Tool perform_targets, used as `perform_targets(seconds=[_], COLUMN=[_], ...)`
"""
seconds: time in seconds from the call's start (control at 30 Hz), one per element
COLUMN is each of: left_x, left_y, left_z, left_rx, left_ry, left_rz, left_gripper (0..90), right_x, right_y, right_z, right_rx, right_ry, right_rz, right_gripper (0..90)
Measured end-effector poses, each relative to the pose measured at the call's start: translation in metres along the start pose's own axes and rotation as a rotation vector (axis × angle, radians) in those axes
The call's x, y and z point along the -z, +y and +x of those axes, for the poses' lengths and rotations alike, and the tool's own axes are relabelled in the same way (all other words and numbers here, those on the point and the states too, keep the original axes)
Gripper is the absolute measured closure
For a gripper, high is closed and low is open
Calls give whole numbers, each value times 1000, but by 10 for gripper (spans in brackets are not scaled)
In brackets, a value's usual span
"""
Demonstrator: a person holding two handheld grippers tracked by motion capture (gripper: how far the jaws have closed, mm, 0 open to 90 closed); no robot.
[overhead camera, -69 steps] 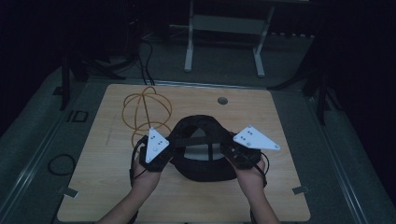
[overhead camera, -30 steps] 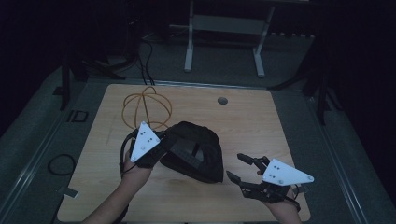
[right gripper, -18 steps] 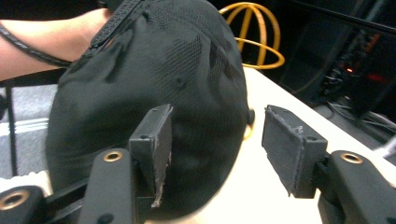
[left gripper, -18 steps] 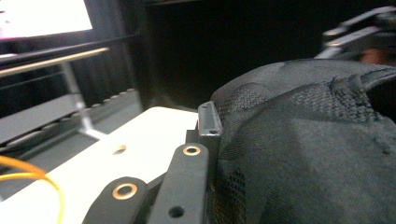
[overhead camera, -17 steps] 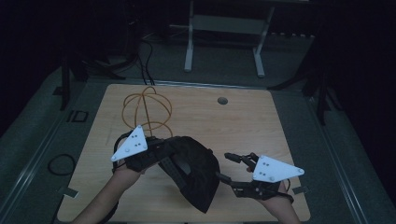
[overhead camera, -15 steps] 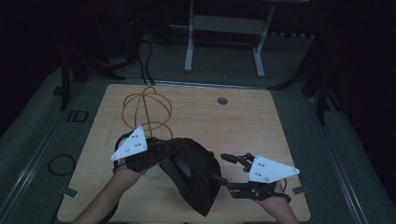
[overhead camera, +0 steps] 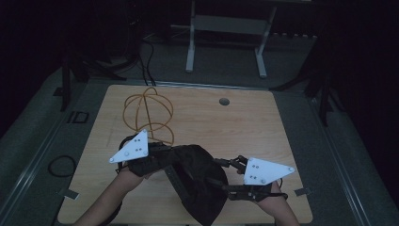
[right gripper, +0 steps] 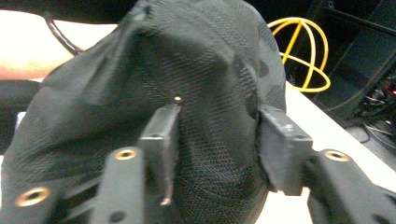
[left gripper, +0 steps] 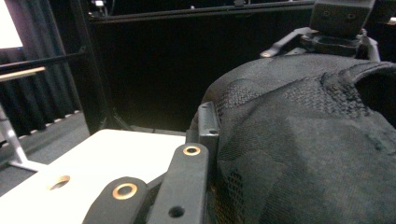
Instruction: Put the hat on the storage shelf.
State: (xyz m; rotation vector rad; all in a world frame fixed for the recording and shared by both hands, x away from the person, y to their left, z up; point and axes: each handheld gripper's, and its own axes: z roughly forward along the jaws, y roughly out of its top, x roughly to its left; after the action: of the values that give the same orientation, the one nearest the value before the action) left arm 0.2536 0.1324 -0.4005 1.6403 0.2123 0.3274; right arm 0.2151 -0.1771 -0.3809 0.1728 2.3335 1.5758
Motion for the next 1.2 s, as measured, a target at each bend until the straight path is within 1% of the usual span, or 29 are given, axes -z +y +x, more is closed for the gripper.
perform_targets(seconds=[0.03, 0.07, 0.1, 0.13, 0.17, 0.2, 0.23, 0.27, 0.3, 0.33, 0.4, 0.47, 0.57, 0.6, 0.67, 0.77, 0.83, 0.87, 0.9, 0.93, 0.97, 1.0, 1.03, 1.07, 1.1, 1.13, 1.17, 1.2], left_x=[0, 0, 0, 0, 0, 0, 0, 0, 0, 0, 1, 1, 1, 1, 1, 3, 4, 5, 6, 6, 6, 11, 13, 15, 17, 17, 20, 25], left_y=[-1, -1, -2, -2, -2, -3, -3, -4, -4, -4, -5, -5, -5, -4, -2, -2, -3, -3, -4, -4, -4, -6, -6, -6, -7, -7, -8, -11], left_z=[1, 1, 2, 2, 2, 3, 3, 3, 3, 4, 5, 6, 6, 5, 5, 6, 6, 7, 8, 8, 8, 10, 11, 11, 11, 11, 11, 10], left_rx=[5, 4, 6, 6, 11, 12, 11, 15, 17, 16, 24, 26, 23, 23, 14, 14, 16, 20, 25, 25, 25, 38, 43, 43, 40, 40, 41, 40], left_ry=[-3, -2, -6, -6, -6, -8, -2, -2, -5, -4, -4, -1, -2, 4, 8, 21, 41, 56, 74, 74, 74, 116, 121, 130, 146, 146, 151, 166], left_rz=[-6, -2, -4, -4, -6, -9, -12, -13, -15, -11, -10, -5, -2, 3, 5, 9, 14, 20, 18, 18, 18, 19, 19, 23, 29, 29, 31, 44], left_gripper=[893, 893, 893, 893, 893, 893, 893, 893, 893, 893, 892, 891, 889, 886, 877, 799, 699, 661, 603, 560, 560, 541, 513, 512, 512, 505, 497, 497], right_x=[1, 2, 3, 3, 4, 3, 2, 2, 1, 1, 1, 2, 3, 5, 6, 9, 10, 11, 13, 13, 14, 19, 21, 23, 25, 27, 29, 30], right_y=[0, 0, 0, 0, 0, 1, 1, 0, 0, 1, 2, 3, 4, 6, 6, 8, 9, 10, 10, 10, 11, 12, 12, 12, 13, 13, 14, 15], right_z=[0, -1, -1, -1, -1, -1, 0, 0, 1, 1, 2, 3, 3, 1, 0, -1, -2, -2, -2, -2, -3, -6, -7, -9, -10, -11, -13, -14], right_rx=[-4, -8, -14, -14, -9, -1, 0, 3, 0, -2, 11, 3, -5, -22, -28, -38, -34, -32, -38, -38, -40, -40, -48, -51, -51, -52, -58, -57], right_ry=[0, 5, 14, 14, 27, 21, 19, 15, 8, 15, 9, 24, 23, 31, 30, 20, 15, 7, 9, 9, 7, -26, -30, -48, -56, -69, -85, -97], right_rz=[-7, -20, -28, -28, -34, -36, -32, -31, -32, -31, -28, -46, -59, -75, -82, -90, -91, -94, -102, -102, -110, -113, -119, -121, -120, -121, -126, -128], right_gripper=[636, 681, 710, 710, 748, 815, 854, 873, 881, 885, 889, 890, 891, 892, 891, 892, 892, 892, 892, 892, 892, 892, 892, 891, 891, 892, 891, 891])
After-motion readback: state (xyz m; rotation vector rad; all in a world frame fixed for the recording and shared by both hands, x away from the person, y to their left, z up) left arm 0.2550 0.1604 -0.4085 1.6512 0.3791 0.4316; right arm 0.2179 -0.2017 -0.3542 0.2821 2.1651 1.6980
